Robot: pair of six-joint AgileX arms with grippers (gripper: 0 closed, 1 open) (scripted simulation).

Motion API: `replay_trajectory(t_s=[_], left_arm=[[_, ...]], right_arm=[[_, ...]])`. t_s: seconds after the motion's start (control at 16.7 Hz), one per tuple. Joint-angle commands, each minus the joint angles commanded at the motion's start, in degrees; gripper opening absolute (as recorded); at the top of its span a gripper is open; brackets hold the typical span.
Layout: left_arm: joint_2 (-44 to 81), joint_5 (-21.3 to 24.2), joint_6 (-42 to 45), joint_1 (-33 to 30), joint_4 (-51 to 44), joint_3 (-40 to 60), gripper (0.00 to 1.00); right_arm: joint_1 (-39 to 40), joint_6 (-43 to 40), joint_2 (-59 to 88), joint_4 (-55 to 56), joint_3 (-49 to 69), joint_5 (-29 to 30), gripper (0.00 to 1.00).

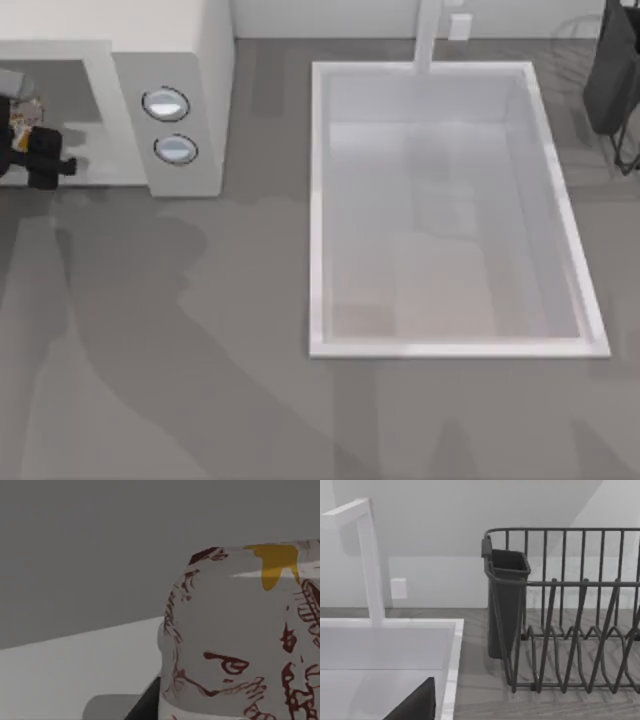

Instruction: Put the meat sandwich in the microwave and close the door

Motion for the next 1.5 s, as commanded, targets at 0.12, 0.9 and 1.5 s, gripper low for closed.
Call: replay_trajectory(t_s=[0.12,0.9,1.5], left_arm=[[1.87,1.05,-3.47,0.74,9.88,-2.25,0.0],[6.09,2.85,-12.57,2.26,25.36,-13.24,0.0],[20.54,1.16,-14.03,0.78,16.38,12.39,0.0]], right_arm=[[0.0,0.0,0.0,0.0,0.0,0.0,1.0],[0.0,0.0,0.0,0.0,0.0,0.0,1.0],[0.0,0.0,0.0,0.0,0.0,0.0,1.0]])
